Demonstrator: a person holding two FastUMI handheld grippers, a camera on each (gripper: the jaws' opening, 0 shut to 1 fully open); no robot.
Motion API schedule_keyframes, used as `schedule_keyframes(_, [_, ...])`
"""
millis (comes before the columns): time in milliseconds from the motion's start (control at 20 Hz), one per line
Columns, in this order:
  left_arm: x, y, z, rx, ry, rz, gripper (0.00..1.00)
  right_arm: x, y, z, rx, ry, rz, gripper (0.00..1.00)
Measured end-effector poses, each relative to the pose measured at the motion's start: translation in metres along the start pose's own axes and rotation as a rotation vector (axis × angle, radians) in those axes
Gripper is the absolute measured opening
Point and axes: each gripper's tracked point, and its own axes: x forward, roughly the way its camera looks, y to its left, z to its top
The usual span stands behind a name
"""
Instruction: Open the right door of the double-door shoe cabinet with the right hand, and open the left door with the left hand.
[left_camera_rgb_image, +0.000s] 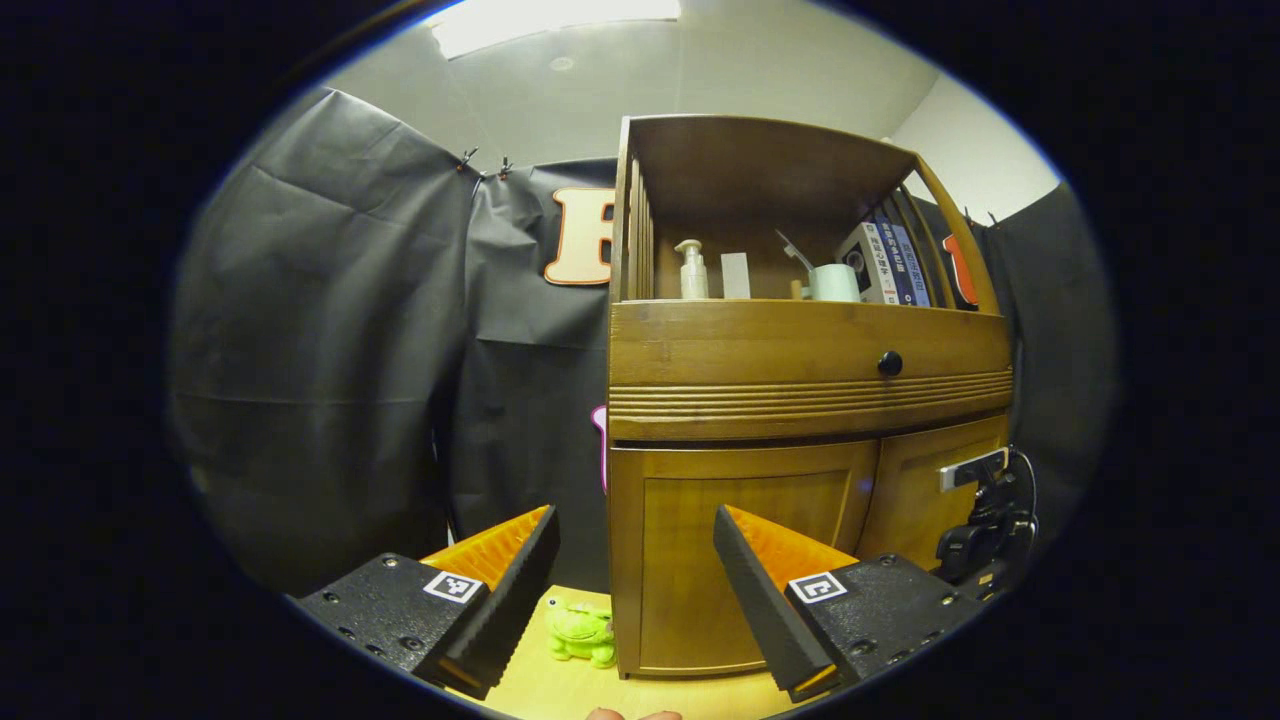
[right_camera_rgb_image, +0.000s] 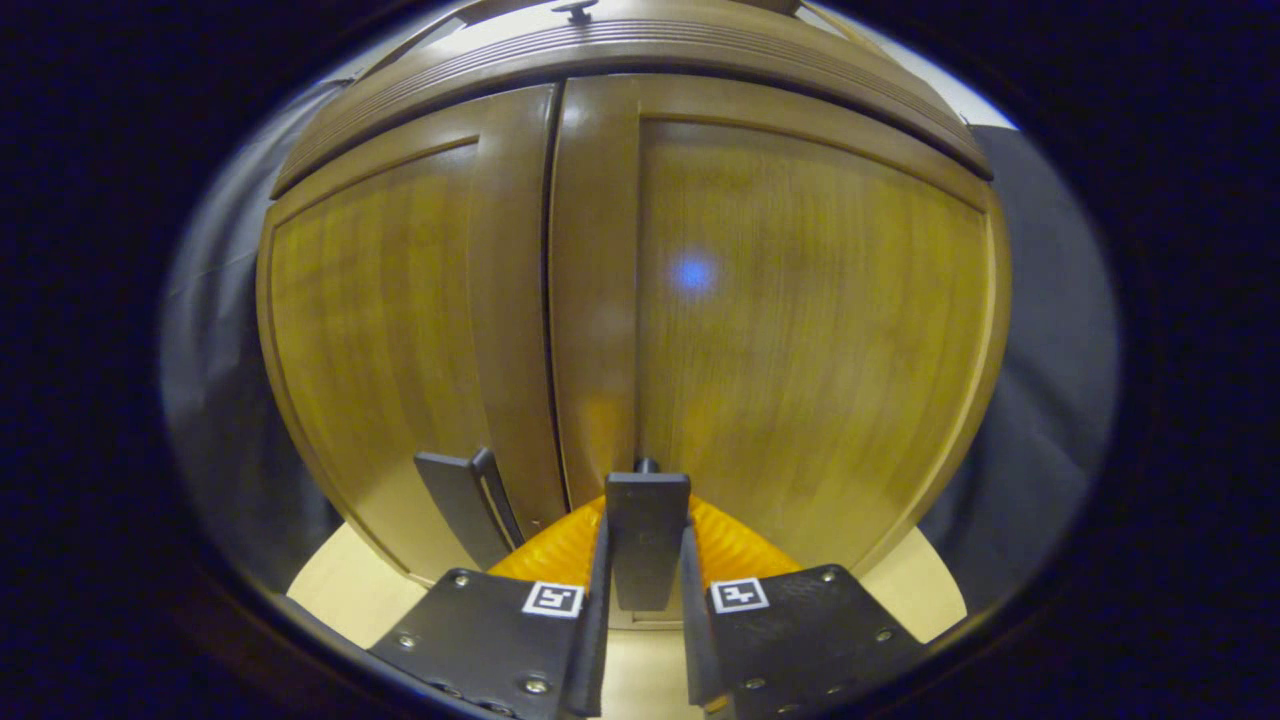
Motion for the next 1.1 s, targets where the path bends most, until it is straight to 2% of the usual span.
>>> schedule_keyframes(300, [-0.009, 0.004, 0.0, -0.018, -0.004, -0.017, 0.92, -0.006, -0.006, 0.004, -0.029, -0.045, -0.053, 0.32])
schedule_keyframes(350, [-0.012, 0.005, 0.001, -0.023, -0.006, -0.02, 0.92, 0.004, -0.04, -0.003, -0.07, -0.046, -0.203, 0.17])
schedule_keyframes(400, [-0.014, 0.005, 0.001, -0.028, -0.008, -0.025, 0.92, -0.005, -0.057, 0.001, -0.087, -0.049, -0.257, 0.01])
schedule_keyframes(550, [-0.016, -0.002, -0.002, -0.046, -0.006, -0.053, 0.92, -0.008, -0.062, 0.0, 0.063, -0.035, -0.165, 0.01])
schedule_keyframes(600, [-0.016, -0.004, -0.003, -0.043, -0.002, -0.059, 0.92, -0.012, -0.062, 0.005, 0.077, -0.04, -0.166, 0.02])
schedule_keyframes(650, [-0.017, -0.004, -0.004, -0.039, -0.001, -0.059, 0.99, -0.013, -0.059, 0.008, 0.076, -0.044, -0.16, 0.01])
schedule_keyframes(700, [-0.019, -0.005, -0.005, -0.038, 0.003, -0.061, 0.92, -0.013, -0.058, 0.007, 0.07, -0.048, -0.154, 0.01])
schedule_keyframes(750, [-0.021, -0.007, -0.007, -0.038, 0.006, -0.066, 0.92, -0.011, -0.057, 0.006, 0.063, -0.054, -0.139, 0.01])
schedule_keyframes(850, [-0.025, -0.007, -0.011, -0.036, 0.013, -0.062, 0.92, -0.012, -0.049, 0.006, 0.069, -0.042, -0.062, 0.02])
schedule_keyframes(900, [-0.026, -0.005, -0.011, -0.035, 0.017, -0.053, 0.95, -0.012, -0.044, 0.004, 0.07, -0.038, -0.03, 0.06])
schedule_keyframes(950, [-0.027, -0.003, -0.012, -0.035, 0.017, -0.044, 0.95, -0.015, -0.044, 0.007, 0.068, -0.035, -0.01, 0.16])
schedule_keyframes(1000, [-0.029, 0.0, -0.012, -0.035, 0.017, -0.033, 0.95, -0.013, -0.041, 0.006, 0.064, -0.036, 0.025, 0.17])
schedule_keyframes(1050, [-0.03, 0.003, -0.01, -0.036, 0.016, -0.023, 0.95, -0.012, -0.039, 0.007, 0.058, -0.038, 0.033, 0.23])
schedule_keyframes(1100, [-0.03, 0.007, -0.01, -0.035, 0.014, -0.013, 0.92, -0.011, -0.035, 0.008, 0.048, -0.046, 0.039, 0.23])
